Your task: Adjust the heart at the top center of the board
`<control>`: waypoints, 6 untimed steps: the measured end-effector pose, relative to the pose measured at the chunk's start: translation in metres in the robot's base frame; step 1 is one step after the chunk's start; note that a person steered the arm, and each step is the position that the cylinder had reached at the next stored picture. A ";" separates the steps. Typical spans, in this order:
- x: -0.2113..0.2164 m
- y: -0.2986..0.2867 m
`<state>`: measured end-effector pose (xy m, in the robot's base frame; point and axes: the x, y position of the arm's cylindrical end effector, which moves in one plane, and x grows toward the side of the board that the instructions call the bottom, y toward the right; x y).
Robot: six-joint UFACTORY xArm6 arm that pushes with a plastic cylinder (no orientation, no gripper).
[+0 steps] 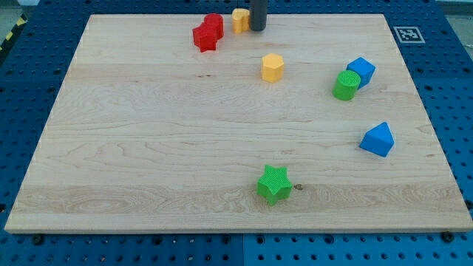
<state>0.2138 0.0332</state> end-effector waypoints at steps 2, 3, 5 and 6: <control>-0.018 0.014; -0.022 0.021; -0.021 0.003; -0.019 -0.011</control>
